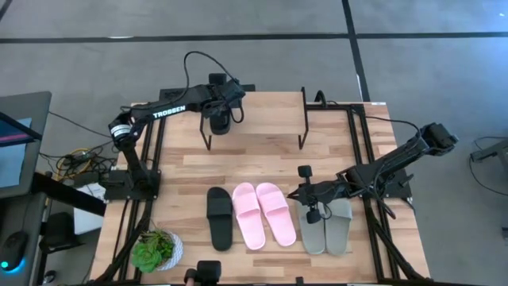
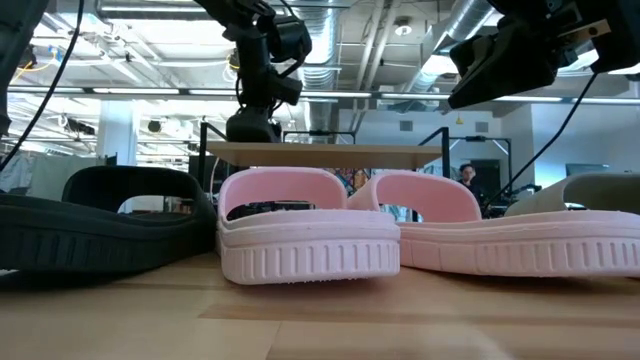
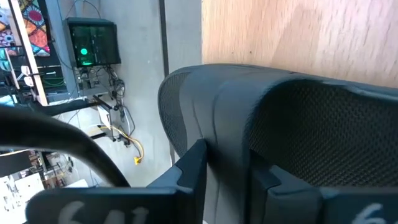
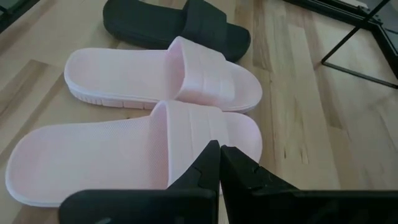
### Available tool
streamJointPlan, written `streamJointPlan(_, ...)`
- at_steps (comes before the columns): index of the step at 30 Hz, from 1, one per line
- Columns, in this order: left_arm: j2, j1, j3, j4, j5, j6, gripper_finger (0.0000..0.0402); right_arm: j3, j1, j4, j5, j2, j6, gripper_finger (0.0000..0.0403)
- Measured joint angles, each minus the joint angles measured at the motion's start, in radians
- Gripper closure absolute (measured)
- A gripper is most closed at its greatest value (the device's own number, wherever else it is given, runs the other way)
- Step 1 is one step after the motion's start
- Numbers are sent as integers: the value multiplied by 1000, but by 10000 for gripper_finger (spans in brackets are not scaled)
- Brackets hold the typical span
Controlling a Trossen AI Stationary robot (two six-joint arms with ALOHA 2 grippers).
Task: Pick and place slides into the shelf
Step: Put the left black slide on the shelf
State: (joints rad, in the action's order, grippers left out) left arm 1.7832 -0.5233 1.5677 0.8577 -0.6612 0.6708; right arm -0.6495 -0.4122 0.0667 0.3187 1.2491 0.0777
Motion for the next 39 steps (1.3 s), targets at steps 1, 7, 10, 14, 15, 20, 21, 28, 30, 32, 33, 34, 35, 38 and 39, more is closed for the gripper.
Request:
streamJointPlan(1, 1, 2, 0, 1, -3, 0, 343, 0, 0, 0, 0, 0, 0, 403)
streamJointPlan(7, -2, 11, -1, 8, -33, 2, 320, 0, 0, 0, 0, 0, 0, 403)
streamJointPlan(10, -14, 12, 1, 21, -25, 0, 309, 0, 0, 0, 0, 0, 0, 403)
streamJointPlan(14, -40, 12, 4, 35, -1, -1, 299, 0, 2, 0, 0, 0, 0, 403)
streamJointPlan(15, -46, 12, 5, 39, 12, -6, 298, 0, 2, -1, 0, 0, 0, 403)
streamJointPlan(20, -68, 13, 5, 54, 49, -19, 296, 0, 2, -1, 0, 0, 0, 403)
streamJointPlan(21, -71, 13, 5, 54, 55, -21, 296, 0, 2, -2, 0, 0, 0, 403)
streamJointPlan(28, -74, 15, 6, 54, 71, -34, 296, 0, 2, -5, 0, 0, -2, 403)
streamJointPlan(30, -75, 15, 7, 53, 85, -48, 296, 0, 2, -7, 0, 0, -2, 403)
streamJointPlan(32, -75, 15, 7, 53, 96, -58, 296, 0, 2, -9, 0, 0, -2, 403)
streamJointPlan(33, -75, 15, 7, 53, 99, -63, 296, 0, 2, -8, 0, 0, -2, 403)
streamJointPlan(34, -75, 15, 7, 53, 100, -65, 296, 0, 2, -8, 0, 0, -2, 403)
streamJointPlan(35, -75, 15, 7, 55, 100, -67, 296, 0, 2, -9, 0, 0, -2, 403)
streamJointPlan(38, -75, 15, 7, 74, 100, -74, 296, 0, 2, -8, 0, 0, -1, 403)
streamJointPlan(39, -75, 15, 7, 80, 101, -81, 296, 0, 2, -8, 0, 0, -1, 403)
